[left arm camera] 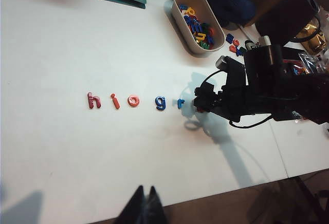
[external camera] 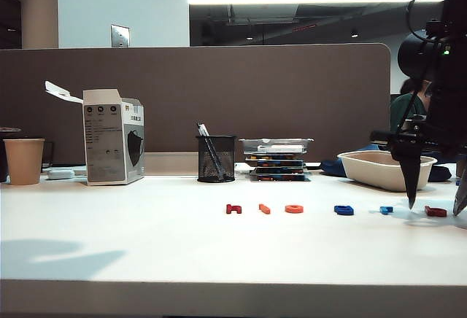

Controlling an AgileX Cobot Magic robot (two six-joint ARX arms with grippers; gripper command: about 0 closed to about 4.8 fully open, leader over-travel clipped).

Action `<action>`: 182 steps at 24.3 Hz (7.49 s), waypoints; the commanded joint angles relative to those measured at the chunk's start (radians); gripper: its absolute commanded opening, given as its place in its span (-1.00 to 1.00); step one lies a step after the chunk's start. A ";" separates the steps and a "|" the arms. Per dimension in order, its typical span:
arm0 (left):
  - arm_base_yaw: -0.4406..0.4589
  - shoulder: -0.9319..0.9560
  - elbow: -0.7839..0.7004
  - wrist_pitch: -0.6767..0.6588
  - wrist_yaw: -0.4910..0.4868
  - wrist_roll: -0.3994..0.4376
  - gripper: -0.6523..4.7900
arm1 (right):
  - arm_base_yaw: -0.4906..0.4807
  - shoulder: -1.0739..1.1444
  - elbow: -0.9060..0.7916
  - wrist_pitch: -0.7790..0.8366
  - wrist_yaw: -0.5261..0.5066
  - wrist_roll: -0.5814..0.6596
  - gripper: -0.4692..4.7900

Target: Select the appropriate letters from the row of letter magnets placed on the table to arrange into the word "big".

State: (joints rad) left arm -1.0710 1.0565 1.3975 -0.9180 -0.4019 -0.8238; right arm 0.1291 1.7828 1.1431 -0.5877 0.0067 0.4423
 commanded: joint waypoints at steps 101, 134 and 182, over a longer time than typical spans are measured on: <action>0.001 -0.002 0.003 0.007 -0.004 0.004 -0.78 | 0.432 -0.043 -0.007 -0.011 -0.080 0.161 -0.50; 0.001 -0.002 0.003 0.007 -0.004 0.004 -0.78 | 0.537 0.018 -0.004 0.016 -0.121 0.220 0.11; 0.001 -0.002 0.003 0.007 -0.005 0.004 -0.78 | 0.431 0.190 0.306 0.075 -0.068 -0.164 0.07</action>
State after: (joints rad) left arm -1.0710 1.0565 1.3975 -0.9176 -0.4019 -0.8238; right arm 0.5583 1.9759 1.4460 -0.5175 -0.0643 0.2943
